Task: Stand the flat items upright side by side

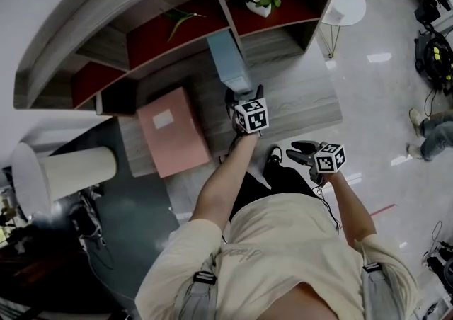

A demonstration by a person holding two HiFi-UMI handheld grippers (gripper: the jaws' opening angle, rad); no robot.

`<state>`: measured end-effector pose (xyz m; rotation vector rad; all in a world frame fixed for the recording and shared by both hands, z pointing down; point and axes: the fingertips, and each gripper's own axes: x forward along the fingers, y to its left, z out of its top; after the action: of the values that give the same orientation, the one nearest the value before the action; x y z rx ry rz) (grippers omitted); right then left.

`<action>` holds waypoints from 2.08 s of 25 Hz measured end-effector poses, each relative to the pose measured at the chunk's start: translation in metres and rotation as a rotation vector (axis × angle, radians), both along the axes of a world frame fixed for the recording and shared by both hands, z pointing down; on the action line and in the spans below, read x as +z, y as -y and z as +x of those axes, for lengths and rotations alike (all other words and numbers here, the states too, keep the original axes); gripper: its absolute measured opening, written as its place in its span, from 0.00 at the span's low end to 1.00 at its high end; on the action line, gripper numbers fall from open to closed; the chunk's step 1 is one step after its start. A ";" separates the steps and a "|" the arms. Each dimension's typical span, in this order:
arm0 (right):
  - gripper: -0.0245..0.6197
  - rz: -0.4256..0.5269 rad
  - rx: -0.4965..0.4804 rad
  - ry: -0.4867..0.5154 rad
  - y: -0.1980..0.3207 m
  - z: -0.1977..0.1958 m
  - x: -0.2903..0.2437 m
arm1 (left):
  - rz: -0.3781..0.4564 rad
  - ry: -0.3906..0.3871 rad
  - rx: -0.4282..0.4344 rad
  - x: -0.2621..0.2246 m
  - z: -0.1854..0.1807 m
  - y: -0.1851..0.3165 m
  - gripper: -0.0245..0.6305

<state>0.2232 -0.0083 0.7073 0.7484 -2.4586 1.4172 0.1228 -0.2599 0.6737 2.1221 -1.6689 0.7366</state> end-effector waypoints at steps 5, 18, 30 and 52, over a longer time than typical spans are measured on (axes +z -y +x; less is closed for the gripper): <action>0.33 0.018 0.001 0.000 0.004 -0.001 -0.003 | 0.016 -0.053 -0.003 -0.003 -0.009 -0.021 0.73; 0.34 0.251 -0.093 -0.121 0.042 -0.043 -0.027 | 0.003 -0.360 0.019 -0.074 -0.072 -0.128 0.56; 0.34 0.314 -0.256 -0.073 0.026 -0.158 -0.066 | 0.061 -0.380 -0.188 -0.101 -0.210 -0.224 0.20; 0.34 0.275 -0.016 -0.272 0.042 -0.285 -0.062 | -0.128 -0.487 -0.110 -0.053 -0.402 -0.249 0.06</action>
<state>-0.0622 -0.0499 0.6451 0.9065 -2.4579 0.9095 -0.2791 -0.0108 0.6210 1.9065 -1.4160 0.2533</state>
